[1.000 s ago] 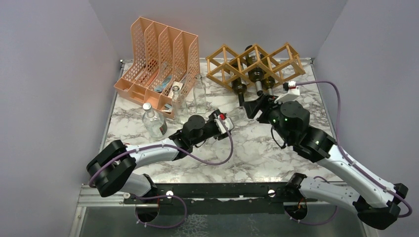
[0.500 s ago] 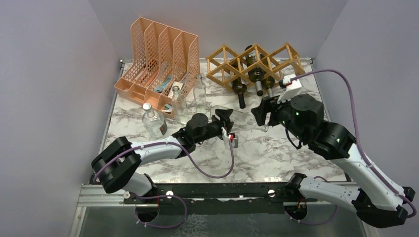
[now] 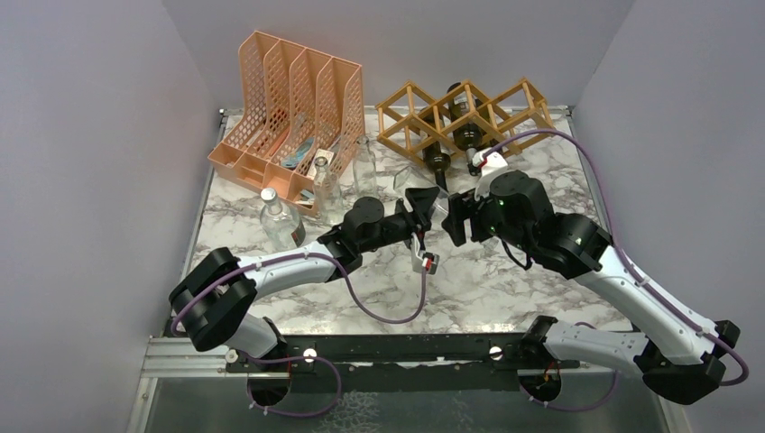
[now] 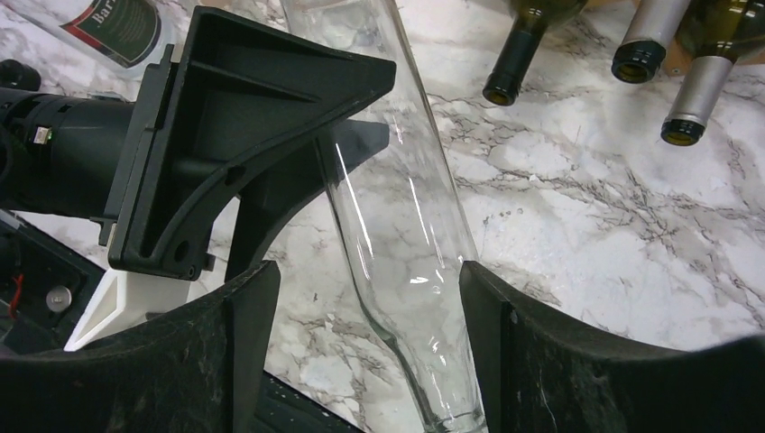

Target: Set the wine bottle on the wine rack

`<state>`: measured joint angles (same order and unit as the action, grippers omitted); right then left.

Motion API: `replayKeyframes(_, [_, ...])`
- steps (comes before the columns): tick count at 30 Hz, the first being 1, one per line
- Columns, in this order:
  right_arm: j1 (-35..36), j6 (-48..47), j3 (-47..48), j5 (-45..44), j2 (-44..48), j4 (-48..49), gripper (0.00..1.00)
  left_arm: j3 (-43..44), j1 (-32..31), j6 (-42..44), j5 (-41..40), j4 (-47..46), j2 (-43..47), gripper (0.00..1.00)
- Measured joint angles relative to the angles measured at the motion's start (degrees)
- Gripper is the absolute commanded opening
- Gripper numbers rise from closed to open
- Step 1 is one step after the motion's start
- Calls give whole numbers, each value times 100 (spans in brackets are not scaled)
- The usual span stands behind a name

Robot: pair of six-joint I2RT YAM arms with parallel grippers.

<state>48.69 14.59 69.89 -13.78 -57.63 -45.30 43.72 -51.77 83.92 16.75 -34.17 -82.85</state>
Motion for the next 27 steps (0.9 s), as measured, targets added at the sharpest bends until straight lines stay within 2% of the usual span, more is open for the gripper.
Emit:
replayKeyframes(10, [0,83,-81,-66,72,-72,85,0,-9,398,387,-9,0,0])
replayKeyframes(16, [0,101,-216,-173,138,-90,84,0,-22,450,501,-105,22,0])
replayKeyframes(18, [0,101,-249,-157,164,-90,81,0,-22,459,511,-129,31,0])
replayKeyframes(21, [0,83,-275,-17,184,-92,66,0,-22,463,516,-144,57,0])
replayKeyframes(24, [-7,22,-284,129,181,-118,58,0,-20,461,518,-129,87,0])
replayKeyframes(26, [-7,4,-284,166,181,-133,59,0,-17,437,518,-105,98,0])
replayKeyframes(27, [-7,4,-284,181,181,-136,64,0,-15,417,516,-87,101,0])
